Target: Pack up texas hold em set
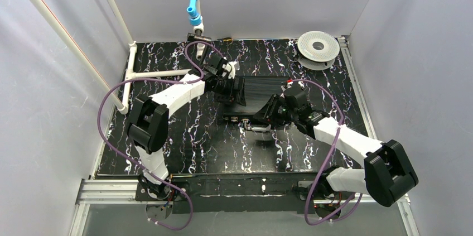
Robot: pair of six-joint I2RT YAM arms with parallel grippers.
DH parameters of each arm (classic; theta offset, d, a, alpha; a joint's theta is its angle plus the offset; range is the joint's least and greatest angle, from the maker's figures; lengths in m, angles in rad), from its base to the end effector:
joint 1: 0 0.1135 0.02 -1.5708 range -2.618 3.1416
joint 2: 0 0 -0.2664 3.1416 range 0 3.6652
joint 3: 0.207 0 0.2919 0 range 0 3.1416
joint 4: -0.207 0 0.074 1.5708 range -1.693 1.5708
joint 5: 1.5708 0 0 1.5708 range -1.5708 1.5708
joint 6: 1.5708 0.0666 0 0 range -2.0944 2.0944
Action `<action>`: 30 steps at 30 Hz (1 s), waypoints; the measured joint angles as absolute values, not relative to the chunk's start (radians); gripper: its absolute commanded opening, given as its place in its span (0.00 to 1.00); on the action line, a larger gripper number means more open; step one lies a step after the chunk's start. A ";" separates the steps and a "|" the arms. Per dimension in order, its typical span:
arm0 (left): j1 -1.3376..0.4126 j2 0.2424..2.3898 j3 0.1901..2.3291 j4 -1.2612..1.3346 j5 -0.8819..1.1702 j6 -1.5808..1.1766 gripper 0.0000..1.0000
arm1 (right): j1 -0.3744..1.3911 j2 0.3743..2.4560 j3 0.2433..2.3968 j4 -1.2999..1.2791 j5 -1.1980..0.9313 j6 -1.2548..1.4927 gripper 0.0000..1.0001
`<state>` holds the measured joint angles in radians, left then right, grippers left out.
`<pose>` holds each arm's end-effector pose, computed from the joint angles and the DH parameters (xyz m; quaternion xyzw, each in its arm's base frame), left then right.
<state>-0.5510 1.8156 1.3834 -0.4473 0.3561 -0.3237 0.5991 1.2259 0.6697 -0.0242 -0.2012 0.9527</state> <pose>0.3764 -0.2586 0.2017 0.1646 0.9132 -0.2922 0.2315 0.2573 0.1918 0.1880 0.1070 0.8702 0.3942 0.2756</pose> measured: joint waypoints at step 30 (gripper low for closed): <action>-0.481 1.878 1.447 -0.477 0.483 -0.360 0.83 | 0.745 1.467 0.719 0.157 -0.120 1.280 0.42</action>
<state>-0.4812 1.8782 1.4467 -0.4767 0.4831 -0.3599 0.7448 1.4670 0.7189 0.1574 -0.1204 1.2800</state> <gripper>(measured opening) 0.829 0.409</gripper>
